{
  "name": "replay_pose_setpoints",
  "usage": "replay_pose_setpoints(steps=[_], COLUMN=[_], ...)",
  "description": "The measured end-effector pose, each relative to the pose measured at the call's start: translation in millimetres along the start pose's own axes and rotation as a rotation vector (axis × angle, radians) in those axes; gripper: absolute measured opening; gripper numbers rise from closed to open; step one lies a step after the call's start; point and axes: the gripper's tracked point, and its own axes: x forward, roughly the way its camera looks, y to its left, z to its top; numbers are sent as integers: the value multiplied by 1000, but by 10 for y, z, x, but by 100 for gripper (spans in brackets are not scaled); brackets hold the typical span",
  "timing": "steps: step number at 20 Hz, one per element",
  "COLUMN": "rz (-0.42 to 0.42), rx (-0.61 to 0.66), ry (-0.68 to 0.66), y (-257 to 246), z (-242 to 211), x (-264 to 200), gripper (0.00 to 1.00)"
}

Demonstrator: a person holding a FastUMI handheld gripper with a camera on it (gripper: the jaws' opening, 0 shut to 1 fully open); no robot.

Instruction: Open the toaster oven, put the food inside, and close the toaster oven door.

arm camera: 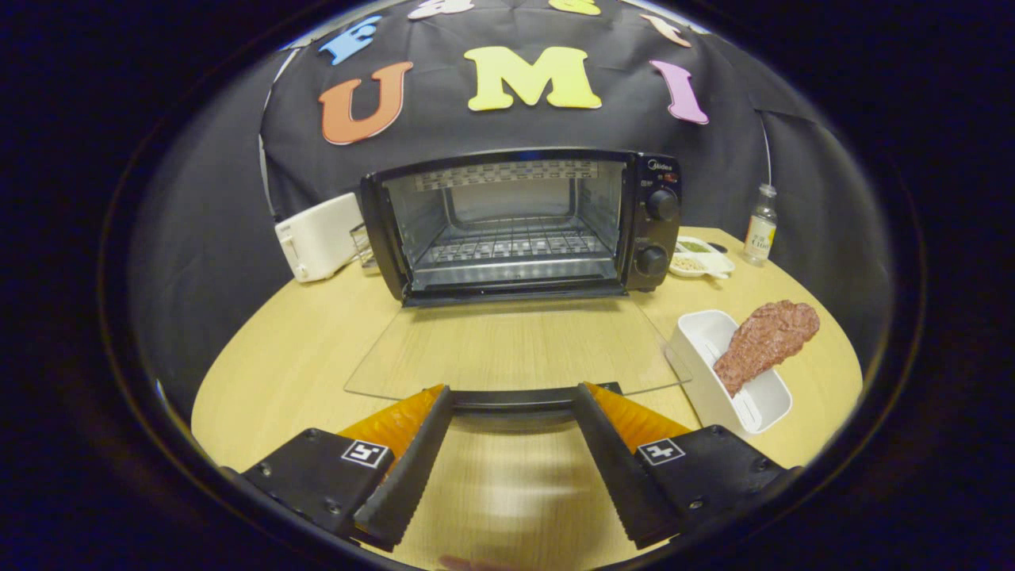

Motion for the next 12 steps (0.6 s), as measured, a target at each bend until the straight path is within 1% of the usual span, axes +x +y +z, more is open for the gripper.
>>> replay_pose_setpoints(steps=[1,5,8,12], rz=[20,42,38,33], rx=[-8,-20,-28,4], ry=[-22,-76,-77,-44], y=[17,-182,-490,-1020], z=[71,335,474,578], x=[-51,-334,-513,-683], gripper=[99,99,99,99])
